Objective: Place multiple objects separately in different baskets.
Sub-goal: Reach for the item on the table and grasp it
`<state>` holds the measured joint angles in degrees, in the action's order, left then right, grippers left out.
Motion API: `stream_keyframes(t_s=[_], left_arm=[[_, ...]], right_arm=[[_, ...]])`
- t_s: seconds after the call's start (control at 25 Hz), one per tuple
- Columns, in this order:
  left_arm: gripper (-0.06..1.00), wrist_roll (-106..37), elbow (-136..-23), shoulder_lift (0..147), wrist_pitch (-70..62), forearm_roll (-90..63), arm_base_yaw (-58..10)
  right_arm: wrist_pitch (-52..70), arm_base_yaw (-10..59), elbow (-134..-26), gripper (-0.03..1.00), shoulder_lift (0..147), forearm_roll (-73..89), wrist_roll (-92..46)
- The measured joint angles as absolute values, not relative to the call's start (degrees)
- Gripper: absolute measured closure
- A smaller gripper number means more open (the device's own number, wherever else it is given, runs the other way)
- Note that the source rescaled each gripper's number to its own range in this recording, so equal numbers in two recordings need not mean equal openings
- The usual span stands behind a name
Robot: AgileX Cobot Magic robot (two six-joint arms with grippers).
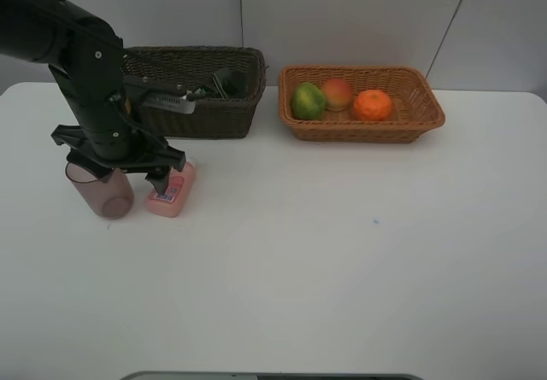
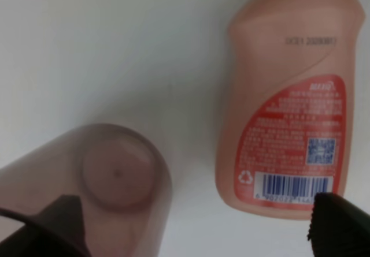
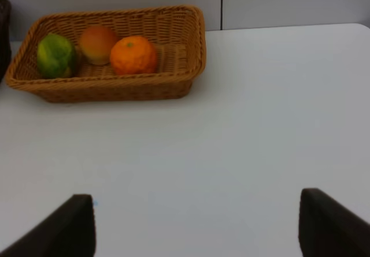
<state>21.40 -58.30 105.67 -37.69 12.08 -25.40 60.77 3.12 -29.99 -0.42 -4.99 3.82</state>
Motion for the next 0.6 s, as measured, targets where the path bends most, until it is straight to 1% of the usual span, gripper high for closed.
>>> stream_keyframes(t_s=[0.16, 0.2, 0.28, 0.36, 0.6], left_arm=[[-0.04, 21.4, -57.9, 105.7, -37.1, 12.1, -25.4], [-0.02, 21.4, -57.9, 105.8, -37.1, 12.1, -25.4], [0.05, 21.3, -57.9, 105.8, -37.1, 12.1, -25.4], [0.16, 21.3, -57.9, 105.8, -37.3, 12.1, -25.4], [0.57, 21.3, -57.9, 105.8, -38.6, 12.3, -25.4]], right_arm=[[60.8, 3.1, -30.0, 0.33, -0.4, -5.0, 3.8], [60.8, 3.1, -30.0, 0.33, -0.4, -5.0, 3.8], [60.8, 3.1, -30.0, 0.33, -0.4, -5.0, 3.8], [60.8, 3.1, -30.0, 0.33, -0.4, -5.0, 3.8], [60.8, 3.1, -30.0, 0.33, -0.4, -5.0, 3.8]])
